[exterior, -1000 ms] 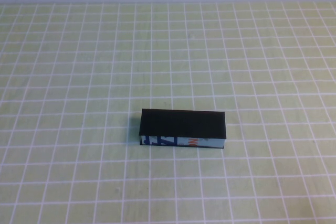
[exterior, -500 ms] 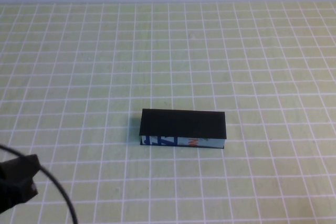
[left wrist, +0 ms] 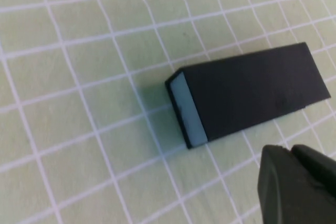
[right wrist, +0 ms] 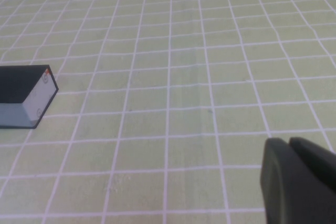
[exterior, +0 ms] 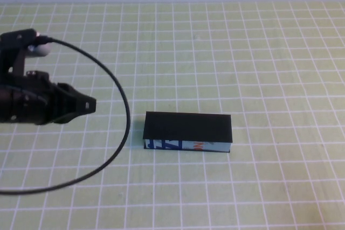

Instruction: Take glasses out of glasses case

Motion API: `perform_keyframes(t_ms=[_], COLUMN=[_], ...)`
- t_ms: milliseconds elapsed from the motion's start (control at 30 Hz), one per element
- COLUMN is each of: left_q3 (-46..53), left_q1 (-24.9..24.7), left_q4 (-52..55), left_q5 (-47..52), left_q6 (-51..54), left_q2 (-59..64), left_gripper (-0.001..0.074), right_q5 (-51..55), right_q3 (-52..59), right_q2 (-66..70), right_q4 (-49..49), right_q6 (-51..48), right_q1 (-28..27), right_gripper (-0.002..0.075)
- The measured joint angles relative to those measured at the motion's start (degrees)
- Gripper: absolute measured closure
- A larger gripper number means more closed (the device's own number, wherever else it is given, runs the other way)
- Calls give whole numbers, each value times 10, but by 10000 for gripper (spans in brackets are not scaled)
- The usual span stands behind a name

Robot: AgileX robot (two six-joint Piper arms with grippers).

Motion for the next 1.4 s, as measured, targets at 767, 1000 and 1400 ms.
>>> perform_keyframes(t_ms=[767,1000,1400], left_q3=[-279,-321,-330], left_q1=[-57,-61,-62], left_q4=[-97,-109,-150], left_q5=[2,9,22], left_q6=[120,124,140], left_q2=[377,444,509], left_gripper=[739,739,739], right_q5=[0,0,-46], right_q3=[0,0,0], right_q2=[0,0,0], right_q4=[0,0,3], right_q6=[0,0,0], right_q1=[0,0,0], right_gripper=[743,743,743])
